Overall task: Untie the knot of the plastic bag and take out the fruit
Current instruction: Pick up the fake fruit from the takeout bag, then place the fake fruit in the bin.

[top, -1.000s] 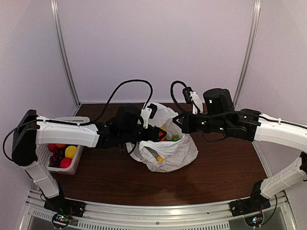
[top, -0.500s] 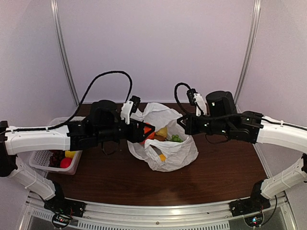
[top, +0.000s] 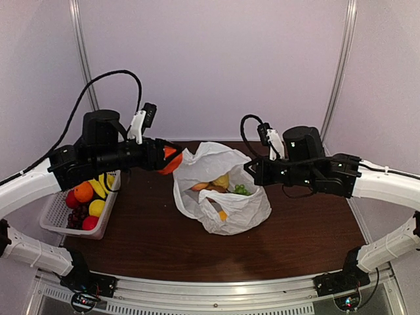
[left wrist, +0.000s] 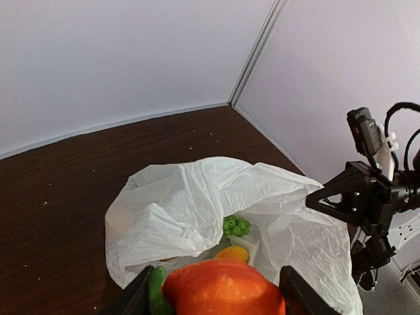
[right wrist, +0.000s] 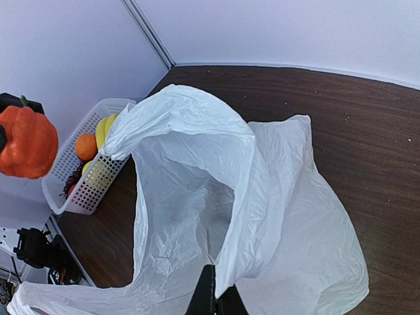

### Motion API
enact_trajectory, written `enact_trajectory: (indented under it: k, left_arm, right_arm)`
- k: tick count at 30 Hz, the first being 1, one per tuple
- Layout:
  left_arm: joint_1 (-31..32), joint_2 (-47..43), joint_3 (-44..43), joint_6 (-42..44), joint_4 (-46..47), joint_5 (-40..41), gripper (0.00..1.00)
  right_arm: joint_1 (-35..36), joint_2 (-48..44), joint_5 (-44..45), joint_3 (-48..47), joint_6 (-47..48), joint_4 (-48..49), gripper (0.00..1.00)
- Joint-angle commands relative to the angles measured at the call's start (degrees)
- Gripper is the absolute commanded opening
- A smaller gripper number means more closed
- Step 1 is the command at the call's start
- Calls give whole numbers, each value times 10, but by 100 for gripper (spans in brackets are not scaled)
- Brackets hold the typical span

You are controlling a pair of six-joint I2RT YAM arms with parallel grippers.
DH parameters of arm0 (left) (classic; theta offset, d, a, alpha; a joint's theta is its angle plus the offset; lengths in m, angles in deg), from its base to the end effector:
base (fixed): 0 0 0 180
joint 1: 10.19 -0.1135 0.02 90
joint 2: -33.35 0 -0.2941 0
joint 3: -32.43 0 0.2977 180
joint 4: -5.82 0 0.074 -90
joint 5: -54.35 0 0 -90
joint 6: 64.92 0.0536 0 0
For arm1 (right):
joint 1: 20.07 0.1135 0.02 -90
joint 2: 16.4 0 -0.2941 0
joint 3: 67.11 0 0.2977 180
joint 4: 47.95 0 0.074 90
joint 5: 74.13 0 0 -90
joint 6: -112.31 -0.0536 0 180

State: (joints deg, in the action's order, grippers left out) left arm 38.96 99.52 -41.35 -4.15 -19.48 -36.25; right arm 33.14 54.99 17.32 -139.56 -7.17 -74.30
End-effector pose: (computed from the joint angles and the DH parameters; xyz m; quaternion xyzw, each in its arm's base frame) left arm 0.2075 -0.2408 0.3832 0.1427 0.7947 -0.3761 0.4546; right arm 0.2042 0.2708 0.3432 -0.1670 0.8280 0.3455 0.4088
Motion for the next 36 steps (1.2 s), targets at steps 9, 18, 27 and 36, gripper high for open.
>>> enact_trajectory:
  k: [9, 18, 27, 36]
  left_arm:
    - [-260, -85, 40, 50, -152, -99, 43]
    - [-419, -192, 169, -11, -182, -59, 43]
    - [-525, -255, 267, -79, -200, -3, 50]
    - [-566, -229, 293, -87, -164, 29, 46]
  right_arm:
    - [-4, -9, 7, 17, -11, 7, 0]
    - [-5, -14, 5, 22, -12, 11, 0]
    - [-4, -8, -3, 18, -7, 9, 0]
    - [-5, -23, 7, 27, -7, 3, 0]
